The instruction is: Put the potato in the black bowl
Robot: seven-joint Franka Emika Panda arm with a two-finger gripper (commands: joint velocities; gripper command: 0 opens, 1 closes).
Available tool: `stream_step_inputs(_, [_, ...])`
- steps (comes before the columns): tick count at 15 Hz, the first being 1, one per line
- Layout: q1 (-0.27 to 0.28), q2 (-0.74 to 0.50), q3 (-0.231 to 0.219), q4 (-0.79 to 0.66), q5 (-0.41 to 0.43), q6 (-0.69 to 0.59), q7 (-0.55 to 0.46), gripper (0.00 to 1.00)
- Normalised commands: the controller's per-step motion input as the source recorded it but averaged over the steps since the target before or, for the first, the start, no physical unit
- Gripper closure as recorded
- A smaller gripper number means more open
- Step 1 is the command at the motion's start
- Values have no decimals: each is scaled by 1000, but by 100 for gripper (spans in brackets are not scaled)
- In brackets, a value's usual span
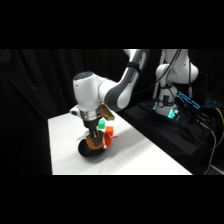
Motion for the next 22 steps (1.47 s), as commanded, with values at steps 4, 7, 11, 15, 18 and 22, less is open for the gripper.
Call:
stream_step_inputs(4, [-13,187,-56,252,-68,75,-71,67])
stream_step_inputs(7, [5,73,-93,167,-119,109,-24,40])
stream_step_inputs(11, [8,6,-72,111,-121,66,-9,9])
stream_step_inputs(15, [35,-151,-32,31,-104,-84,13,0])
stream_step_inputs(18, [39,-361,0,-73,-90,-241,4,0])
stream_step_inputs(22, [-15,-544,87,-142,-7,-488,-103,0])
